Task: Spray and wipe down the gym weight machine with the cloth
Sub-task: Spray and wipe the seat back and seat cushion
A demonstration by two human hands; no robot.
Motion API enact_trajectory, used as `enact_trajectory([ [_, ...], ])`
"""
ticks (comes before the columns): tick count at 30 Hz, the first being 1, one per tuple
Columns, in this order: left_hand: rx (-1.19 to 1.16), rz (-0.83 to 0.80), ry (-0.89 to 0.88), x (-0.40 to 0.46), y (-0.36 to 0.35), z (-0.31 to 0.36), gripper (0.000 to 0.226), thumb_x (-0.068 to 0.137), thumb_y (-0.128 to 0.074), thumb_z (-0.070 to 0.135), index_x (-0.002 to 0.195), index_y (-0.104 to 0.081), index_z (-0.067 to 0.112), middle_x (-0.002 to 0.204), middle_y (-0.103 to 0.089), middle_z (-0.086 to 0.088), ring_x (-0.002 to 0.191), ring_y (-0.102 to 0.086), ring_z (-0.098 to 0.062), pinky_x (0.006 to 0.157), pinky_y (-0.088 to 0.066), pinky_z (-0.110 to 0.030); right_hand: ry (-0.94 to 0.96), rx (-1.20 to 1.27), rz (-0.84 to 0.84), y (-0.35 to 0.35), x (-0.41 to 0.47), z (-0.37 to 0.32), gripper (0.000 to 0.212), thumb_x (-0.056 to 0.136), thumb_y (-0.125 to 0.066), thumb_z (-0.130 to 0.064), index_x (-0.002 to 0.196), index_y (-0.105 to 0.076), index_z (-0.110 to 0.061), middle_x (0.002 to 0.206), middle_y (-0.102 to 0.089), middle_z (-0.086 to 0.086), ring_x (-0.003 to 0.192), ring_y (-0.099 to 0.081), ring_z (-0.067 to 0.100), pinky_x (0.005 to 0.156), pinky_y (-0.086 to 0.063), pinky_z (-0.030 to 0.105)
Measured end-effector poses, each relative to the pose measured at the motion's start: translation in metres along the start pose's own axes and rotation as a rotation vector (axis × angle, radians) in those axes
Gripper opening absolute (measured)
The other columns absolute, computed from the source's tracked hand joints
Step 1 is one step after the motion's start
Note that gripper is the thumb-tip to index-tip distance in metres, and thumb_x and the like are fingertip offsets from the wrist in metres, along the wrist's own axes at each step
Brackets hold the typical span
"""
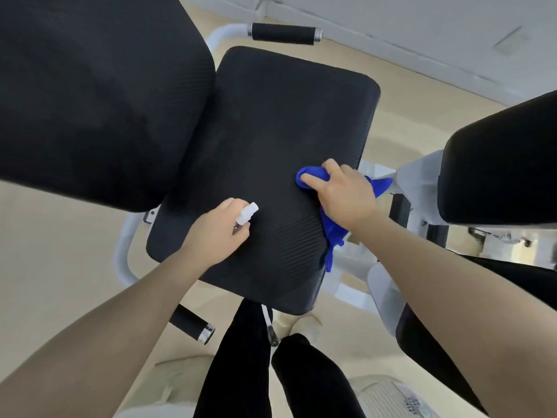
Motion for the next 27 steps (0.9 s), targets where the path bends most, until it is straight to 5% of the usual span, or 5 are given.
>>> enact_trajectory([
  [3, -0.007, -0.023, 0.046, -0.001, -0.002, -0.005, 0.023, 0.09, -0.052, 0.024, 0.112, -0.05, 0.017, 0.082, -0.058, 0.001, 0.071, -0.057, -0.022, 0.063, -0.044, -0.034, -0.071, -0.038, 0.118, -0.002, -0.012, -0.026, 0.042, 0.065, -0.071, -0.012, 0.106, -0.065, -0.021, 0.092, -0.058, 0.013, 0.06, -0.051, 0.029, 0.051, -0.039, 0.032],
  [11, -0.06, 0.048, 0.095, -0.001, 0.03, -0.017, 0.012, 0.087, -0.053, 0.023, 0.096, -0.05, 0.016, 0.068, -0.053, 0.002, 0.066, -0.055, -0.023, 0.061, -0.044, -0.036, 0.468, -0.058, 0.002, -0.018, -0.026, -0.091, 0.049, 0.056, -0.075, -0.017, 0.103, -0.068, -0.031, 0.09, -0.063, 0.007, 0.054, -0.051, 0.023, 0.051, -0.044, 0.028],
  [14, -0.09, 0.092, 0.125, 0.004, 0.044, -0.023, 0.018, 0.088, -0.053, 0.023, 0.105, -0.053, 0.016, 0.075, -0.058, 0.001, 0.073, -0.057, -0.022, 0.067, -0.046, -0.037, 0.157, -0.087, 0.083, 0.003, 0.031, -0.038, 0.036, 0.078, -0.05, -0.018, 0.107, -0.066, -0.029, 0.091, -0.058, 0.011, 0.061, -0.054, 0.03, 0.053, -0.042, 0.033],
  [20, -0.199, 0.155, 0.111, 0.02, 0.049, -0.035, 0.027, 0.092, -0.05, 0.031, 0.115, -0.052, 0.017, 0.071, -0.052, 0.01, 0.072, -0.056, -0.016, 0.069, -0.045, -0.033, -0.459, 0.048, 0.096, 0.012, 0.091, 0.017, 0.034, 0.089, -0.041, -0.007, 0.121, -0.047, -0.016, 0.116, -0.043, 0.021, 0.086, -0.052, 0.037, 0.064, -0.031, 0.039],
  [27, -0.28, 0.124, 0.057, 0.039, 0.05, -0.025, 0.032, 0.095, -0.042, 0.02, 0.127, -0.046, 0.014, 0.064, -0.047, 0.013, 0.055, -0.046, -0.007, 0.051, -0.034, -0.026, 0.044, 0.031, 0.0, -0.01, 0.066, -0.106, 0.05, 0.052, -0.077, -0.018, 0.101, -0.069, -0.027, 0.082, -0.061, 0.005, 0.048, -0.047, 0.019, 0.046, -0.026, 0.026],
])
Point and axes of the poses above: each hand's wrist, its own x-axis towards the middle knuckle, its own y-axis out of the back of the hand, z = x × y, the point moved 6 cm from there along x, towards the middle knuckle
